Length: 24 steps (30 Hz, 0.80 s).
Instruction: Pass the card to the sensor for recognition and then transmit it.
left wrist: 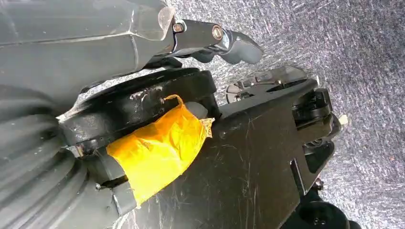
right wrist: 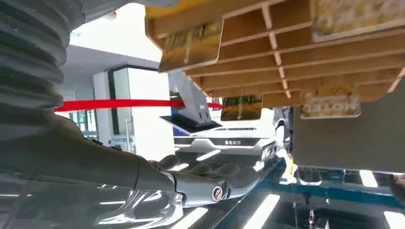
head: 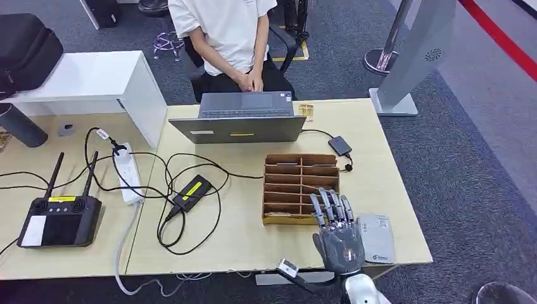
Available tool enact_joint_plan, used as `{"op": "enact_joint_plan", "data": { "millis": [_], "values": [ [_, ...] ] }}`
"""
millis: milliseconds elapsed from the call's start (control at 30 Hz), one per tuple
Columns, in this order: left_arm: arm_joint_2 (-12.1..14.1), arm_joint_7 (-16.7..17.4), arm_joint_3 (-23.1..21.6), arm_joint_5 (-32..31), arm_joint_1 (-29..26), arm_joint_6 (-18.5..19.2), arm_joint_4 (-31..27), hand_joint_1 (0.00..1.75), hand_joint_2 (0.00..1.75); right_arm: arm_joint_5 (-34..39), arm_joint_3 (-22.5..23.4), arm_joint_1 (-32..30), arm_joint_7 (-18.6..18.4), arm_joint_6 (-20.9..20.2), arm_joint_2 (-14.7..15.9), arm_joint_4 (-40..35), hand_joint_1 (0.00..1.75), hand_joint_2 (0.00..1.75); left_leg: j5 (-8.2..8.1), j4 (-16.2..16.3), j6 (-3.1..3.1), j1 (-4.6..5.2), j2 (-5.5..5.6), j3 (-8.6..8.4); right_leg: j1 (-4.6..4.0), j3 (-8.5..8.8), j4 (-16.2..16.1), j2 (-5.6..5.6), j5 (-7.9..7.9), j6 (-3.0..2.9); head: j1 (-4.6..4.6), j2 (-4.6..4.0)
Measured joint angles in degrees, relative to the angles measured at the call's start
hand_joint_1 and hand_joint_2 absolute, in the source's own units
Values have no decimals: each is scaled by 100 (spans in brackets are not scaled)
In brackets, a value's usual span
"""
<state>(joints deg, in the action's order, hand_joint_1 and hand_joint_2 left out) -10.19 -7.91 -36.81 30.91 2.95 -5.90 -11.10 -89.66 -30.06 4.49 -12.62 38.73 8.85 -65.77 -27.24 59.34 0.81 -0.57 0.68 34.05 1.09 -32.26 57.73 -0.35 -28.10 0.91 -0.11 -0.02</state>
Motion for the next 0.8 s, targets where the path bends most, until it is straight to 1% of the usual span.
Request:
{"op": "enact_joint_plan", "data": {
  "millis": [133,167,233,333,800],
  "values": [
    [0,7,-4,-9,3,0,0,0,175,0,86,39,68,0,-33,7,0,175,0,0,0,0,0,0,0,0,0,0,0,0,0,0],
    [0,13,-11,-17,8,4,0,0,175,2,263,131,189,-2,-123,37,0,175,0,0,0,0,0,-1,0,0,1,0,0,0,0,0],
    [0,15,-15,-20,11,7,0,0,175,4,346,173,217,0,-177,63,0,175,0,0,0,-1,0,0,0,0,1,0,0,0,0,0],
    [0,66,-90,-22,24,11,0,0,175,20,516,222,422,0,-387,325,0,175,0,0,0,0,0,0,0,0,1,0,0,0,0,0],
    [0,90,-90,-48,28,11,0,0,175,57,658,212,440,0,-448,719,0,175,0,0,0,0,0,0,0,-1,0,0,0,0,0,0]
  ]
}}
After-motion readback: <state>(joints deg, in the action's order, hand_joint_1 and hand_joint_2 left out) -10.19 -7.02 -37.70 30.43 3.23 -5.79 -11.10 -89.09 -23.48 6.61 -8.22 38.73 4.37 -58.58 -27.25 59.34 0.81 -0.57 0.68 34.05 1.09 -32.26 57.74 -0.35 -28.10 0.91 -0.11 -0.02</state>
